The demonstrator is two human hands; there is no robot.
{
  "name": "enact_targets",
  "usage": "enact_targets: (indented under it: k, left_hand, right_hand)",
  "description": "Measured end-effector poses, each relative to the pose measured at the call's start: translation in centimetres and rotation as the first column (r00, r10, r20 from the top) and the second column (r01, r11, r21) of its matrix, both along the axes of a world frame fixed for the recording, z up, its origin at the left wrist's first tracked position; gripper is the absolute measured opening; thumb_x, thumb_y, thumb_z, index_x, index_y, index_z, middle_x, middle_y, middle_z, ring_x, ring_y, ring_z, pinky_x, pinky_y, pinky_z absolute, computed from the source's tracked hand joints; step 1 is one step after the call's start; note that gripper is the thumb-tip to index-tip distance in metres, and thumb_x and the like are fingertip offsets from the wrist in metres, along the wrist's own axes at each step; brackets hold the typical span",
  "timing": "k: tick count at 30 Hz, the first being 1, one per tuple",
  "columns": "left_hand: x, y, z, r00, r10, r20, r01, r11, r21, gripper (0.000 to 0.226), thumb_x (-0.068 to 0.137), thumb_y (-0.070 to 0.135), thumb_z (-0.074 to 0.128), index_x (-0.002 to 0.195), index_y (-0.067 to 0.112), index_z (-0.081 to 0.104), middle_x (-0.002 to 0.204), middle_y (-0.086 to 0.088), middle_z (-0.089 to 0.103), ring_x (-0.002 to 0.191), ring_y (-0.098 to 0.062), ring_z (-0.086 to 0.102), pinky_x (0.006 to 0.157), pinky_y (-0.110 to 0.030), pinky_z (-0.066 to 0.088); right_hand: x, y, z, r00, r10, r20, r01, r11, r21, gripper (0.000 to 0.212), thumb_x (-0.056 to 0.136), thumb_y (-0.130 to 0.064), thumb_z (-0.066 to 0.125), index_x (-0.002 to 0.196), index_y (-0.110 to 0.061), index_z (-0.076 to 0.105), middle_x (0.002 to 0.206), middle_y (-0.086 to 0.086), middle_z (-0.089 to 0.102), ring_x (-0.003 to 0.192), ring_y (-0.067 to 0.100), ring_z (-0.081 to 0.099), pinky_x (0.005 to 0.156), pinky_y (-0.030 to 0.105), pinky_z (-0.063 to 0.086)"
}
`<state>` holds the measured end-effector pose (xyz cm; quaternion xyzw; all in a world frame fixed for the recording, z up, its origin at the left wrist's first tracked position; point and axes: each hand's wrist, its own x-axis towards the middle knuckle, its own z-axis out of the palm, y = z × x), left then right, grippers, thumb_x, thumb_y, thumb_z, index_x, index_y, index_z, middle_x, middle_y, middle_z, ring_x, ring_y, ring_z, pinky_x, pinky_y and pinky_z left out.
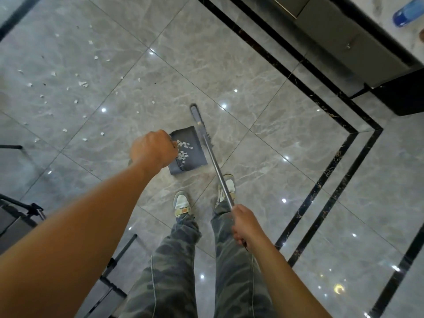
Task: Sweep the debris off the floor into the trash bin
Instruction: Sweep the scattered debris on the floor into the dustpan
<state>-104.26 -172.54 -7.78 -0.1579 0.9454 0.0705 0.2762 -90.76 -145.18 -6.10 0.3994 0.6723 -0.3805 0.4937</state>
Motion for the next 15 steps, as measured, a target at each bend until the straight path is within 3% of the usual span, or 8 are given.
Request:
enact_targets:
  k: [3, 6, 10, 15]
  left_hand:
    - [-0.1, -0.1, 0.1, 1.0, 0.008, -0.001, -0.008, 1.0, 0.001, 0.038, 0.098, 0.047, 0.052, 0.1, 0.018, 0.075, 0.099, -0.01, 0.074, 0.086, -0.036, 0.07, 0.068, -0.035, 0.049]
    - [-0.1, -0.1, 0.3, 1.0, 0.015, 0.001, -0.015, 1.0, 0.012, 0.037, 0.097, 0.046, 0.051, 0.096, 0.017, 0.074, 0.091, -0.009, 0.073, 0.08, -0.034, 0.069, 0.069, -0.036, 0.053]
    - [0.1, 0.0, 0.4, 0.999, 0.034, 0.009, -0.034, 0.999, 0.014, 0.036, 0.098, 0.045, 0.052, 0.085, 0.018, 0.073, 0.08, -0.006, 0.069, 0.071, -0.031, 0.065, 0.064, -0.034, 0.052]
    - [0.2, -0.1, 0.1, 0.999, 0.045, 0.019, -0.045, 0.999, -0.014, 0.037, 0.098, 0.048, 0.051, 0.087, 0.02, 0.073, 0.077, -0.002, 0.067, 0.067, -0.026, 0.063, 0.061, -0.033, 0.05]
  right_hand:
    - [-1.4, 0.9, 0.2, 0.994, 0.059, -0.095, -0.055, 0.998, 0.044, 0.028, 0.107, -0.029, 0.034, 0.104, -0.016, 0.059, 0.071, 0.003, 0.049, 0.044, 0.011, 0.036, 0.037, 0.022, 0.029]
    - [-4.1, 0.7, -1.7, 0.99, 0.074, -0.119, -0.065, 0.995, 0.076, 0.028, 0.106, -0.027, 0.033, 0.105, -0.015, 0.058, 0.068, 0.004, 0.047, 0.045, 0.013, 0.036, 0.038, 0.022, 0.029]
    - [-5.1, -1.2, -4.0, 1.0, -0.003, 0.02, 0.003, 1.0, 0.0, 0.035, 0.102, -0.025, 0.032, 0.119, -0.014, 0.061, 0.063, 0.001, 0.043, 0.043, 0.011, 0.032, 0.038, 0.022, 0.024]
    - [-3.1, -1.0, -1.5, 0.988, -0.041, 0.151, 0.057, 0.993, -0.107, 0.033, 0.102, -0.029, 0.04, 0.118, -0.008, 0.06, 0.058, -0.002, 0.042, 0.04, 0.009, 0.032, 0.038, 0.024, 0.026]
